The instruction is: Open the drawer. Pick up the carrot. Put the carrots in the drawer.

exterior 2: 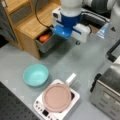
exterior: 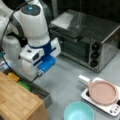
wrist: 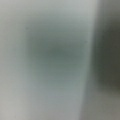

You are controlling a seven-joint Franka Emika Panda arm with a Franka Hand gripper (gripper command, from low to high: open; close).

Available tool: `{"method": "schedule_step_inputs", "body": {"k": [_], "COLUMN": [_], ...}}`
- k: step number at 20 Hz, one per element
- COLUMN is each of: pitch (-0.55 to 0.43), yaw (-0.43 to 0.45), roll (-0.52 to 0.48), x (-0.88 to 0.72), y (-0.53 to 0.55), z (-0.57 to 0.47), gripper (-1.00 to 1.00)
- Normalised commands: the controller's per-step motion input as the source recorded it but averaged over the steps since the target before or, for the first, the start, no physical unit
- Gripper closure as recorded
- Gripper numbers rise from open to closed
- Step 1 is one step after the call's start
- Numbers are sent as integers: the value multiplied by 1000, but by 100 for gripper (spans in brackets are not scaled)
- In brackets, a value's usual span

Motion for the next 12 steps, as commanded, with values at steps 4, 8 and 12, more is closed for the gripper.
{"method": "schedule_step_inputs", "body": {"k": [4, 8, 12], "pitch": [79, 90, 159], "yaw": [-42, -97, -96], "roll": [219, 206, 123], "x": [142, 201, 240], "y": [328, 235, 192], "z": [243, 377, 429], "gripper": [-100, -100, -100]}}
